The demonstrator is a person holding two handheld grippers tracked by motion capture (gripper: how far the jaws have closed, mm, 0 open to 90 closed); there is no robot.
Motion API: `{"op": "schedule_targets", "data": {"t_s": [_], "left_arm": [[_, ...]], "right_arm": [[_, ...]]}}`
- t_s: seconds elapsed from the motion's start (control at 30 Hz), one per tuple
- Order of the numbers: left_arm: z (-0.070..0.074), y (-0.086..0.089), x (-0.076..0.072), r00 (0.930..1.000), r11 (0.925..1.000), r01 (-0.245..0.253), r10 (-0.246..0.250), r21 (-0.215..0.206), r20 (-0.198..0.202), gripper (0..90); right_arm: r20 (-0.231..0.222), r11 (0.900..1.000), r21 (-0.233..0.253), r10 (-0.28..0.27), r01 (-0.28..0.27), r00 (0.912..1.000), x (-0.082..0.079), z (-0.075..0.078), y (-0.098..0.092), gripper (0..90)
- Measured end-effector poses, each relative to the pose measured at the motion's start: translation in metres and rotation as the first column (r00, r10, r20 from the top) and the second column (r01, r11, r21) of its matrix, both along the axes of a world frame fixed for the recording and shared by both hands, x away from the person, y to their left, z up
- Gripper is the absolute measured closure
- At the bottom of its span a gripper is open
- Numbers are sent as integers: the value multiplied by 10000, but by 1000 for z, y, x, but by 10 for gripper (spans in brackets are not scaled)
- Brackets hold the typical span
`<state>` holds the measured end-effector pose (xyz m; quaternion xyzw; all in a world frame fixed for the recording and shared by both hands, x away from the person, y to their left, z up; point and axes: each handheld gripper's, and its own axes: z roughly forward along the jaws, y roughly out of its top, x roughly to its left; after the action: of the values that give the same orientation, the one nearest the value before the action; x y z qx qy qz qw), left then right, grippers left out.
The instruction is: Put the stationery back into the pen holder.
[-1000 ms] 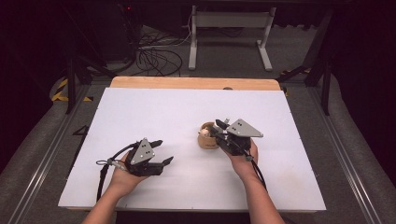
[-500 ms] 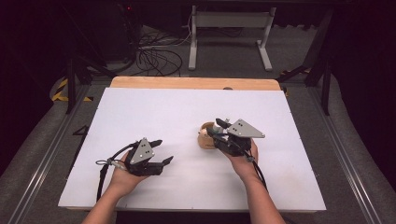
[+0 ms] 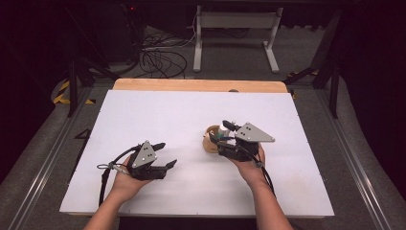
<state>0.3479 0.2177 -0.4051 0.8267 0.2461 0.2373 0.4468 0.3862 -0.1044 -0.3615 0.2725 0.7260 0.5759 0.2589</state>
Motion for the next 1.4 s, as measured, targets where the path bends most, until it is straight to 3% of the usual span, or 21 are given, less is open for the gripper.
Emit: {"op": "schedule_targets", "data": {"t_s": [0.63,1.4], "left_arm": [[4,6,1,9995,9987,-296,294,-422,-61,248],[10,17,2,9983,9923,-587,585,-1092,-55,183]], "right_arm": [[228,9986,515,64,-75,9997,-10,13,-11,213],[19,9958,910,23,-25,10000,-14,20,-30,107]]}}
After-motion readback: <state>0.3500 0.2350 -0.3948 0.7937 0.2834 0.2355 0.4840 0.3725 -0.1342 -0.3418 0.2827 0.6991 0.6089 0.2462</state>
